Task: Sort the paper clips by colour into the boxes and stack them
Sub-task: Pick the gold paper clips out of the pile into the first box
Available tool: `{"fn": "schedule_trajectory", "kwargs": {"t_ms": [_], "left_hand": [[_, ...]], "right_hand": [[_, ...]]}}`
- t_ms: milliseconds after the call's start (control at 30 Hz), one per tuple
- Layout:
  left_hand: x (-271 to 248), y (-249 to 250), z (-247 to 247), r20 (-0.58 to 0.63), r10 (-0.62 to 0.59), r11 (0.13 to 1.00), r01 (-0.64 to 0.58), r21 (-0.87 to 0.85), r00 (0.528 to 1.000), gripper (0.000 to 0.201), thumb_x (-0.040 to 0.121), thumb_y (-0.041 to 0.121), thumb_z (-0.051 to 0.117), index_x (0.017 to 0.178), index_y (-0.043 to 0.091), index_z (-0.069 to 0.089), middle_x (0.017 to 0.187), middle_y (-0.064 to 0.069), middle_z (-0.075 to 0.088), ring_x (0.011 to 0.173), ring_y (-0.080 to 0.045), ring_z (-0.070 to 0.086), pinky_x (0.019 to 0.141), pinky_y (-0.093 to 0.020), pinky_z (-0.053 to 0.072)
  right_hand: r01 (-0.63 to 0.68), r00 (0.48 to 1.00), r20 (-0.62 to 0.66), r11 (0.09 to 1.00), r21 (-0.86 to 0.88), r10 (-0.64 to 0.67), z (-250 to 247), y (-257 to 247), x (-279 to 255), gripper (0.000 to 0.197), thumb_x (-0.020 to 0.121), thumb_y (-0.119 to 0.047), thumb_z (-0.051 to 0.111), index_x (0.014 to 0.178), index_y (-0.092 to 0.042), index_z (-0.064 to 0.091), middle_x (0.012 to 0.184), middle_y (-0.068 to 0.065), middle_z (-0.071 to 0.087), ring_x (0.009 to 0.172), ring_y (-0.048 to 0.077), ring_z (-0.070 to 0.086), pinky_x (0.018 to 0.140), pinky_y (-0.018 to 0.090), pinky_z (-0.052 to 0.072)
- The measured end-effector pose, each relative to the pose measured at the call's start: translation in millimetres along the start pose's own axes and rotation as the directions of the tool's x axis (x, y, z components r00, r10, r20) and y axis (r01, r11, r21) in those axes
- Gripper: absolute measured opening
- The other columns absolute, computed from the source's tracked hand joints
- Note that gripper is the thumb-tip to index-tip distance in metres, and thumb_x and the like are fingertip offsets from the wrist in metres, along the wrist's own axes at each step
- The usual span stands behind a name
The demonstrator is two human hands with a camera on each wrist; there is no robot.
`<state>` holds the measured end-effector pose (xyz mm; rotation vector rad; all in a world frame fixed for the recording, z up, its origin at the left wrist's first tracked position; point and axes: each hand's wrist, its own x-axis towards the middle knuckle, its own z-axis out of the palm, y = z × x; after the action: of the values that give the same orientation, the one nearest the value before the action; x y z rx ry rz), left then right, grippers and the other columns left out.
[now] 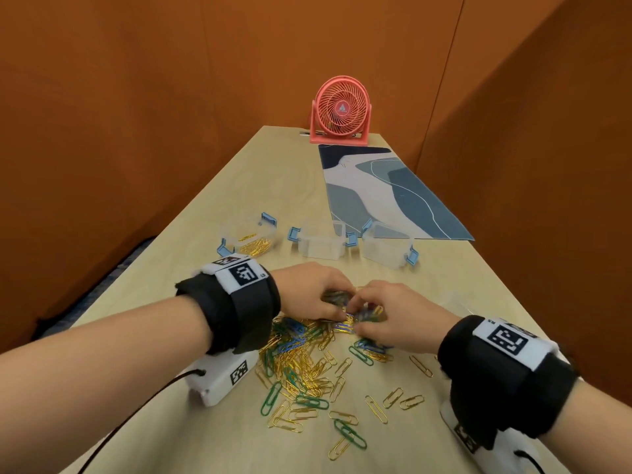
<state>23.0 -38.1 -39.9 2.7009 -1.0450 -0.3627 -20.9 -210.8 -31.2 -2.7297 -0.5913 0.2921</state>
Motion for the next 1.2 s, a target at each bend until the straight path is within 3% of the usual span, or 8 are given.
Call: {"fn": "schedule_trajectory", "kwargs": {"t_ms": [100,200,300,467,600,733,900,1200], "left_hand": [[-17,-6,-1,-0.072,0.002,0.999,-0.006,-0.053,0.997,0.022,0.087,0.024,0.062,0.108,0.026,0.067,0.113,0.009,0.062,0.098,-0.004,0.053,0.094,-0.026,0.044],[-39,-10,-2,-0.134,-0.048,0.992,0.032,-0.12,0.99,0.02,0.088,0.031,0.061,0.108,0.029,0.067,0.11,0.014,0.063,0.098,0.001,0.054,0.086,-0.013,0.043],[-58,-10,-3,-0.172,-0.117,0.983,0.089,-0.162,0.978,0.05,0.075,0.055,0.067,0.12,0.034,0.056,0.116,0.016,0.053,0.106,0.001,0.048,0.089,-0.014,0.04],[-74,-4,4,-0.018,-0.116,0.987,0.114,-0.112,0.993,0.093,0.051,0.061,0.081,0.131,0.037,0.04,0.121,0.02,0.036,0.114,0.004,0.033,0.1,-0.012,0.031],[-71,-7,6,-0.059,-0.126,0.989,0.121,-0.087,0.99,0.076,0.057,0.058,0.08,0.123,0.038,0.049,0.118,0.018,0.039,0.112,0.0,0.037,0.097,-0.013,0.035],[-75,-2,3,-0.117,-0.031,0.987,0.011,-0.162,0.993,0.061,0.058,0.053,0.081,0.113,0.043,0.056,0.116,0.019,0.044,0.11,0.004,0.039,0.094,-0.011,0.034],[-75,3,6,0.033,0.055,0.986,-0.049,-0.158,0.998,0.045,0.07,0.043,0.077,0.113,0.039,0.064,0.115,0.017,0.05,0.105,0.001,0.045,0.088,-0.01,0.036],[-75,0,4,-0.105,-0.086,0.964,0.056,-0.262,0.991,0.012,0.076,0.033,0.075,0.086,0.025,0.074,0.084,0.009,0.068,0.081,-0.007,0.059,0.075,-0.021,0.049]], "right_hand": [[0.022,0.999,-0.024,0.998,0.065,-0.021,1,-1,-4,0.024,0.084,-0.009,0.051,0.093,-0.02,0.071,0.093,-0.004,0.062,0.087,0.012,0.059,0.073,0.02,0.047],[0.018,0.998,-0.064,0.996,0.092,-0.012,2,-1,-5,0.028,0.083,-0.005,0.046,0.089,-0.018,0.07,0.089,-0.004,0.065,0.083,0.011,0.059,0.069,0.017,0.045],[0.102,0.992,-0.085,0.99,0.093,-0.094,2,-6,-9,0.02,0.084,-0.027,0.063,0.104,-0.026,0.064,0.102,-0.007,0.058,0.093,0.007,0.053,0.08,0.018,0.044],[0.276,0.959,0.062,0.96,0.041,-0.278,6,-16,-14,0.068,0.067,-0.051,0.076,0.128,-0.038,0.049,0.126,-0.016,0.043,0.115,0.001,0.038,0.099,0.017,0.033],[0.348,0.93,0.147,0.936,-0.055,-0.337,7,-17,-15,0.049,0.075,-0.048,0.07,0.122,-0.041,0.056,0.129,-0.017,0.046,0.118,0.002,0.037,0.101,0.02,0.03],[0.256,0.965,0.083,0.963,-0.082,-0.25,4,-15,-14,0.034,0.081,-0.043,0.065,0.113,-0.033,0.062,0.116,-0.009,0.054,0.108,0.007,0.047,0.096,0.026,0.04],[0.175,0.984,0.012,0.979,-0.107,-0.175,6,-11,-12,0.024,0.083,-0.034,0.063,0.106,-0.027,0.064,0.107,-0.007,0.056,0.098,0.01,0.051,0.088,0.027,0.045],[0.339,0.935,0.11,0.941,-0.009,-0.336,11,-25,-15,0.055,0.069,-0.049,0.075,0.12,-0.036,0.059,0.121,-0.015,0.053,0.115,0.003,0.043,0.1,0.024,0.036]]}}
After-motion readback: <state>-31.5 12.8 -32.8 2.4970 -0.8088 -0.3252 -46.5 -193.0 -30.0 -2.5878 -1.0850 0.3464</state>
